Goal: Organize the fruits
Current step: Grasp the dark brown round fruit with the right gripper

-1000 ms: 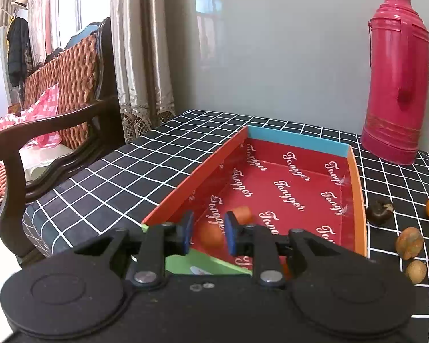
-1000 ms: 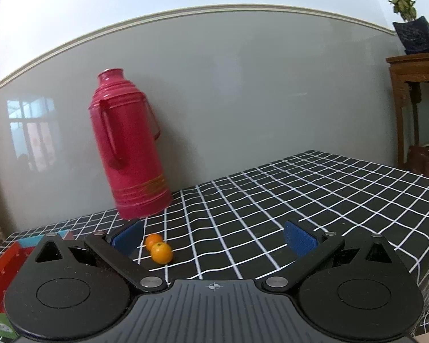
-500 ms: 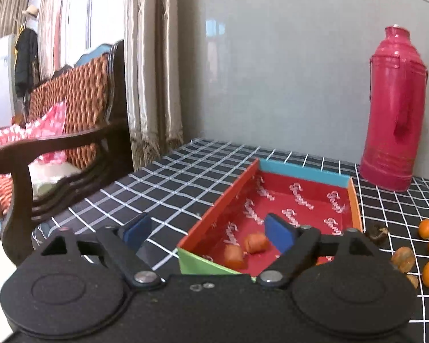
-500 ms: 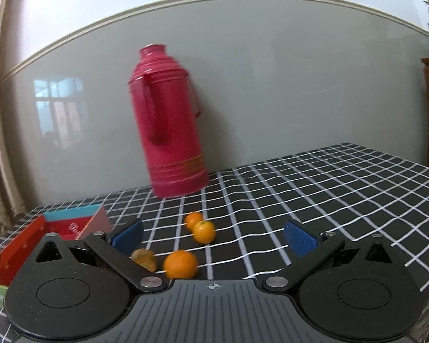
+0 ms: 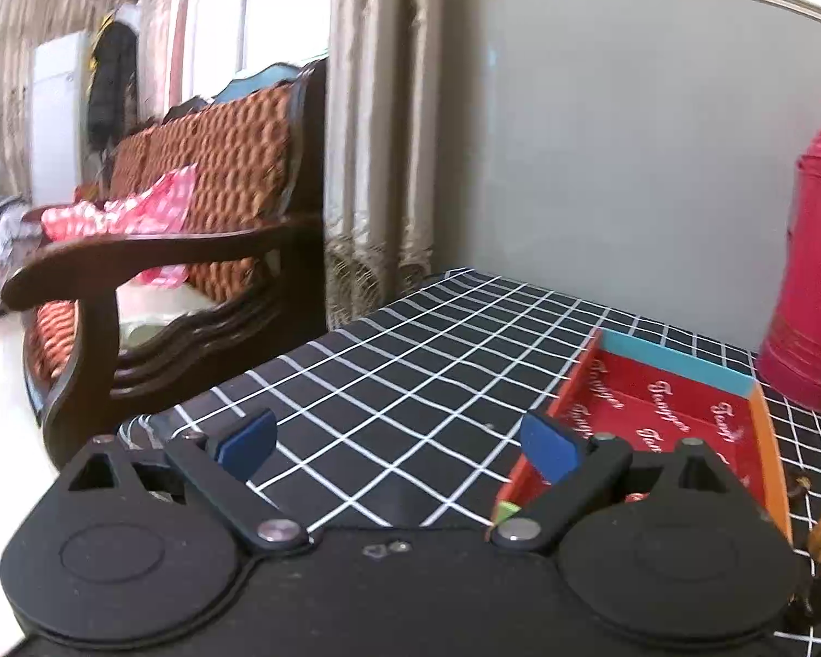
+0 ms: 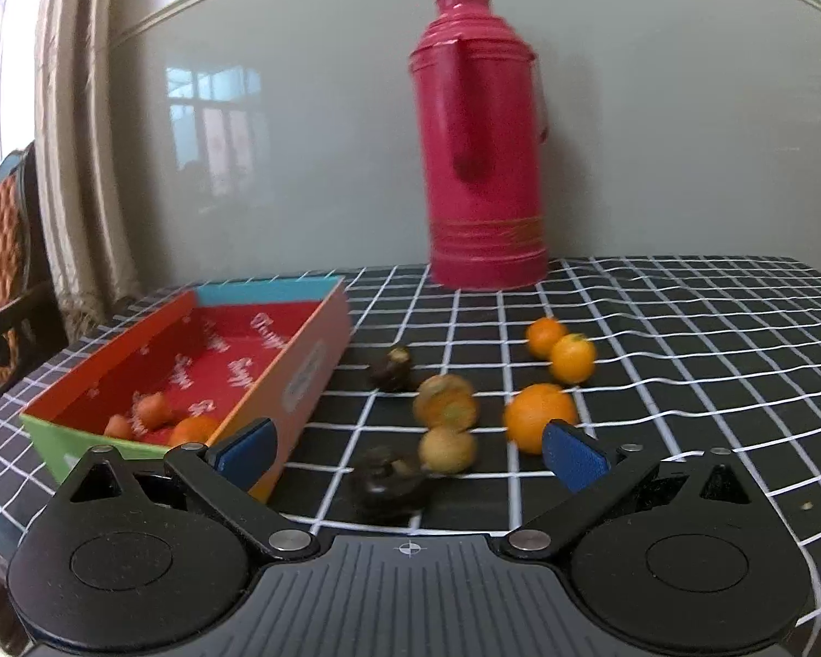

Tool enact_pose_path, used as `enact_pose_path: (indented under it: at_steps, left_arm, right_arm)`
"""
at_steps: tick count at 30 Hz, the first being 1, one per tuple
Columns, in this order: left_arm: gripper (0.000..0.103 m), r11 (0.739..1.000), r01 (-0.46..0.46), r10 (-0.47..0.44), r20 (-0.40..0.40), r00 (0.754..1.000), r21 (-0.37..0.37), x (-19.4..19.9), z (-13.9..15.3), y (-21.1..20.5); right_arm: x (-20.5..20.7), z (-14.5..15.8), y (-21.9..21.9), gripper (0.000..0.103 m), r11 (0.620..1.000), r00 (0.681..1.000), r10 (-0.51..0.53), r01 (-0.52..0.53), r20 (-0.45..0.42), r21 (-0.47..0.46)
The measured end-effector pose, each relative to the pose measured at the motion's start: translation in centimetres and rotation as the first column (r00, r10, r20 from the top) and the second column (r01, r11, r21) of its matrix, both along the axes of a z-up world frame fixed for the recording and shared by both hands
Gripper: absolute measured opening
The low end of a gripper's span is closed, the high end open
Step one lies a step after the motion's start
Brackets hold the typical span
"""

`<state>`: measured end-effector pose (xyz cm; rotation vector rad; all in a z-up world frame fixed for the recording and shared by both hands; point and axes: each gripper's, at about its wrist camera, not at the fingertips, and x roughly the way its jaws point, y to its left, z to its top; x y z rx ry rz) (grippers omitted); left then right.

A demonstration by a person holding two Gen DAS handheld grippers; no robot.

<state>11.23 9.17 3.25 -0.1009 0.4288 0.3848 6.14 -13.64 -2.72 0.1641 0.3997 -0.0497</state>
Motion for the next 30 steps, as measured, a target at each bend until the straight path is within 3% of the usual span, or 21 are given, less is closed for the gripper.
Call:
enact_pose_path:
  at_steps: [2, 3, 5, 10, 12, 14, 22, 30]
  left_arm:
    - [0.089, 1.0, -0.012, 0.012, -0.007, 1.0, -0.006, 0.1, 0.0, 0.7]
    - [0.089, 1.0, -0.015, 0.014, -0.009, 1.0, -0.006, 0.0, -0.1, 0.9]
    - [0.089, 1.0, -0.02, 0.02, -0.005, 1.0, -0.005, -0.2, 0.0, 1.2]
    - [0.089, 0.999, -0.033, 0.032, 0.005, 0.999, 0.007, -0.5, 0.0, 1.7]
    - [0.09, 0.999, -0.037, 0.037, 0.0, 0.999, 0.003, -0.4, 0.0, 2.0]
    - [0.09, 0.999, -0.043, 0.043, -0.003, 0.999, -0.002, -0.3, 0.0, 2.3]
    - [0.09, 0.998, -0.058, 0.058, -0.018, 0.998, -0.029, -0.3, -0.1, 3.0]
    - [0.091, 0.993, -0.102, 0.099, -0.045, 0.994, -0.06, -0.2, -0.3, 4.0]
  right_arm:
    - [0.4, -0.3, 0.5, 0.099, 1.0, 1.0, 0.005, -0.005, -0.005, 0.001]
    - [0.6, -0.4, 0.7, 0.084, 1.0, 1.0, 0.003, -0.003, -0.007, -0.001]
    - [1.3, -0.7, 1.0, 0.07, 1.0, 0.999, 0.012, -0.012, -0.035, 0.01]
    - [2.6, -1.7, 1.1, 0.065, 0.999, 0.995, 0.0, 0.004, -0.102, 0.04]
    - [2.9, -2.0, 1.3, 0.046, 0.999, 0.994, 0.001, 0.003, -0.113, 0.034]
    - [3.1, -2.2, 1.5, 0.04, 1.0, 0.993, -0.007, 0.009, -0.114, 0.016]
    - [2.8, -1.9, 1.3, 0.039, 1.0, 0.996, -0.008, 0.01, -0.087, 0.027]
    - [1.5, 0.5, 0.9, 0.039, 0.999, 0.999, 0.007, -0.009, 0.043, 0.043]
